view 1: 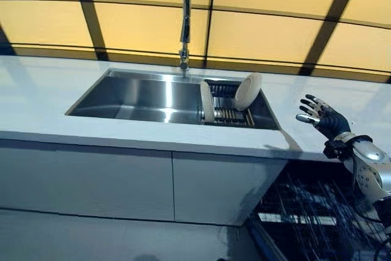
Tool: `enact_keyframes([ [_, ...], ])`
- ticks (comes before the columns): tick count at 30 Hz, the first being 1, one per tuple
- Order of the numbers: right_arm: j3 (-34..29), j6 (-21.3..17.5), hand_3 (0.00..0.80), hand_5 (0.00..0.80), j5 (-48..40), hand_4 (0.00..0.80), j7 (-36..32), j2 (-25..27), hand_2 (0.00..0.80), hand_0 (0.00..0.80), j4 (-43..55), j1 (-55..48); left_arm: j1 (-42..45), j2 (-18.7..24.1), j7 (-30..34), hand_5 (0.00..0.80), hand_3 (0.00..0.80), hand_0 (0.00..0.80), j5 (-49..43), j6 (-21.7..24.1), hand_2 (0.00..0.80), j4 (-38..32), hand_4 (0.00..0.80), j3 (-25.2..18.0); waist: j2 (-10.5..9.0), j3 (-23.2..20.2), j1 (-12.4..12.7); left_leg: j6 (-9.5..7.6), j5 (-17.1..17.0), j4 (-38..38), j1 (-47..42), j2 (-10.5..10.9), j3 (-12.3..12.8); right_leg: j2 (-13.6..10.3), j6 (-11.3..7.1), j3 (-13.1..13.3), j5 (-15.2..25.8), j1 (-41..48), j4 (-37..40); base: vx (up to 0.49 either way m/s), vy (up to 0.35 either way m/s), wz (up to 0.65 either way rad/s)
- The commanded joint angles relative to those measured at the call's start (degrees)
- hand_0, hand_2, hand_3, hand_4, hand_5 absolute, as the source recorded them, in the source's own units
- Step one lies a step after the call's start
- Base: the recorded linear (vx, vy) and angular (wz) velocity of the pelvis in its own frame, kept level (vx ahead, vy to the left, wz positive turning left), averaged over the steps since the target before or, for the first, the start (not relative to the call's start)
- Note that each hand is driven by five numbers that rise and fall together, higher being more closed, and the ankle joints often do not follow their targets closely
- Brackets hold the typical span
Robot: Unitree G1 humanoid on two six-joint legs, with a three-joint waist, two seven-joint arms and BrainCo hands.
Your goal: Take plates into dishwasher
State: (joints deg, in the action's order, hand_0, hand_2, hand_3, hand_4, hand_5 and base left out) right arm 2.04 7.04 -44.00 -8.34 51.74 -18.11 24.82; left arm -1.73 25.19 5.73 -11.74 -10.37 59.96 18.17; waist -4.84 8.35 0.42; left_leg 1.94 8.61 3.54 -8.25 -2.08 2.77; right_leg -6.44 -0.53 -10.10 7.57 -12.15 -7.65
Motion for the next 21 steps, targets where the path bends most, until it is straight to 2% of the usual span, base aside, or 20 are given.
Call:
enact_keyframes([
  [1, -4.6, -2.2, 0.0, 0.0, 0.1, 0.0, 1.2, 0.4, 0.0, 0.0, 1.4, 1.6, -2.5, 2.7, 1.4, 0.0, 0.0, 0.0, -2.6, 1.5, 0.0, -1.4, 0.0, -1.6, -2.65, 1.3, 0.4, -2.87, 0.0, 3.9, 3.9, 1.0, -0.5, -2.9, -10.29, 0.4, 2.4, 4.9, 4.1, 0.164, -0.091, -0.12],
  [2, -4.7, -2.3, 0.0, 0.0, -0.6, 0.0, 1.1, 0.5, 0.0, 0.0, 1.2, 1.5, -2.2, 2.4, 1.0, 0.0, 0.0, 0.0, -2.4, 2.0, 0.0, -1.3, 0.0, -0.6, -2.54, 0.8, 0.6, -2.24, -0.2, 2.5, 3.0, 0.5, 0.0, -2.6, -10.07, -0.2, 1.8, 6.4, 5.6, 0.107, -0.034, -0.08],
  [7, -3.6, -1.9, 0.0, 0.0, 0.6, 0.0, 2.2, 0.3, 0.0, 0.0, 0.9, 3.0, -0.8, 1.5, 1.1, 0.0, 0.0, 0.0, -2.4, 2.9, 0.0, -0.8, 0.0, -0.8, -1.21, 0.1, 1.0, -0.71, -1.1, -0.2, 1.9, -0.2, 1.4, -3.1, -10.09, -1.4, 0.6, 7.8, 6.4, 0.094, 0.025, -0.01],
  [15, -3.8, -1.5, 0.0, 0.0, 1.2, 0.0, 4.8, -1.0, 0.0, 0.0, 2.0, 1.8, 0.9, 2.0, 0.9, 0.0, 0.0, 0.0, -3.3, 3.8, 0.0, -0.9, 0.0, -0.4, -0.54, 1.0, 0.1, -0.79, -1.0, -0.7, 0.8, -0.8, 1.5, -4.6, -11.28, -1.3, -0.5, 5.4, 2.2, 0.095, 0.002, -0.03],
  [19, -4.3, -0.3, 0.0, 0.0, 1.5, 0.0, 6.0, -0.3, 0.0, 0.0, 2.1, 2.2, 0.6, 1.9, 0.5, 0.0, 0.0, 0.0, -3.7, 4.2, 0.0, -0.7, 0.0, -0.1, -0.67, 0.4, -0.1, 0.1, -0.1, 0.4, 0.0, -2.4, 1.2, -4.3, -10.08, -1.9, -2.6, 5.3, 0.3, 0.072, -0.071, 0.05],
  [20, -3.8, 0.3, 0.0, 0.0, 0.6, 0.0, 5.6, 0.4, 0.0, 0.0, 1.8, 3.4, 0.1, 1.7, 0.0, 0.0, 0.0, 0.0, -3.1, 4.4, 0.0, -0.4, 0.0, 0.2, -0.85, -0.2, -0.4, 1.14, 0.8, 1.8, -1.2, -3.7, 0.7, -4.5, -9.03, -2.1, -3.4, 5.0, -0.4, 0.074, -0.013, 0.04],
  [21, -3.5, 0.5, 0.0, 0.0, 0.4, 0.0, 5.6, 0.6, 0.0, 0.0, 1.7, 3.8, 0.0, 1.6, -0.1, 0.0, 0.0, 0.0, -2.8, 4.4, 0.0, -0.2, 0.0, 0.2, -0.83, -0.3, -0.5, 1.44, 1.0, 2.1, -1.5, -4.1, 0.6, -4.5, -8.77, -2.2, -3.5, 5.0, -0.5, 0.098, 0.017, 0.02],
])
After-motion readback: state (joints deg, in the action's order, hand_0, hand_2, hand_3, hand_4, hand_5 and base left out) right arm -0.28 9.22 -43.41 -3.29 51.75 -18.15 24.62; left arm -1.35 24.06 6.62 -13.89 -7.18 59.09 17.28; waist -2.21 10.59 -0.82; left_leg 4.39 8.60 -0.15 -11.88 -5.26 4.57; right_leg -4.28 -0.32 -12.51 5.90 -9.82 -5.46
